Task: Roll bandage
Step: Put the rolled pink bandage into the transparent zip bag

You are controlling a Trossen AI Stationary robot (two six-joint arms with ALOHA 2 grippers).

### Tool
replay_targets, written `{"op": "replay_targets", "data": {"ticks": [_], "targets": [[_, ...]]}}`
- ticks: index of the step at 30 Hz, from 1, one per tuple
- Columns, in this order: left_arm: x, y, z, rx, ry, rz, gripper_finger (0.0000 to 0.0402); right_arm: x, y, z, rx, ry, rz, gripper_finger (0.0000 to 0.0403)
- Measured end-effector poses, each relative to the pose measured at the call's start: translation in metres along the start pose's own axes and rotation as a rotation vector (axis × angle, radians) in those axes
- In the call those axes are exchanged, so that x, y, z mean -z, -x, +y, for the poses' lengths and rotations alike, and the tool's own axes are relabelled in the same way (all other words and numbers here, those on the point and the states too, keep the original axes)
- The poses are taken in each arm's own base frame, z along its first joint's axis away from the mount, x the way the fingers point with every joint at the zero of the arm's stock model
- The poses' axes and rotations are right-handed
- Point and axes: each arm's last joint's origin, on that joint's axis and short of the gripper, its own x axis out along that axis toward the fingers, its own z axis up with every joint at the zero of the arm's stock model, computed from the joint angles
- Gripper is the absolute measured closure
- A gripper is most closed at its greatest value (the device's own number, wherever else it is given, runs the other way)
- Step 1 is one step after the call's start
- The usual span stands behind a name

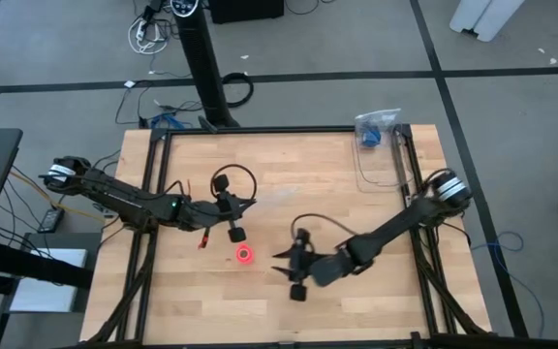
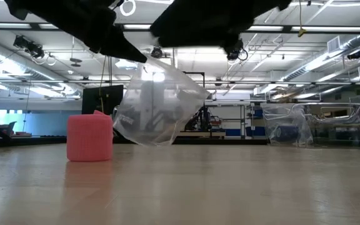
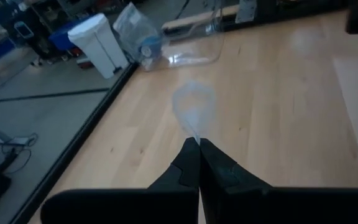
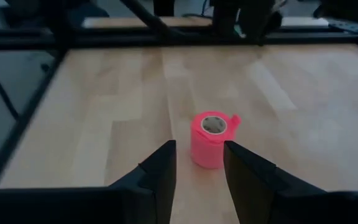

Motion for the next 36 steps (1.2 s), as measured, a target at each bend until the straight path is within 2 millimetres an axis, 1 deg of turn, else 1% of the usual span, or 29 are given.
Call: {"op": "replay_targets", "data": {"ticks": [4, 8, 11, 14, 20, 24, 28, 31, 36], "targets": [[0.004, 0.001, 0.000, 0.000, 0.004, 0.032, 0.0401, 0.010, -0.036, 0.002, 0.043, 0.013, 0.033, 0.0255], [0.002, 0.004, 0.003, 0.000, 0.009, 0.030, 0.0401, 0.023, -0.068, -0.003, 0.068, -0.016, 0.028, 0.0218], [0.000, 0.009, 0.007, 0.000, 0.015, 0.025, 0.0401, 0.036, -0.084, -0.012, 0.089, -0.058, 0.036, 0.0183], [-0.002, 0.016, 0.011, 0.002, 0.018, 0.023, 0.0401, 0.043, -0.095, -0.020, 0.060, -0.115, 0.041, 0.0149], [-0.003, 0.021, 0.014, 0.006, 0.036, 0.025, 0.0401, 0.051, -0.109, -0.025, 0.027, -0.159, 0.002, 0.0094], [-0.003, 0.021, 0.014, 0.009, 0.037, 0.025, 0.0401, 0.053, -0.115, -0.028, 0.025, -0.176, 0.002, 0.0076], [-0.002, 0.021, 0.013, 0.009, 0.040, 0.026, 0.0401, 0.050, -0.116, -0.028, 0.009, -0.174, -0.025, 0.0077], [-0.003, 0.021, 0.013, 0.009, 0.043, 0.022, 0.0401, 0.047, -0.115, -0.027, -0.030, -0.169, -0.052, 0.0089], [-0.003, 0.021, 0.013, 0.009, 0.054, 0.022, 0.0401, 0.046, -0.117, -0.029, -0.046, -0.167, -0.044, 0.0109]]}}
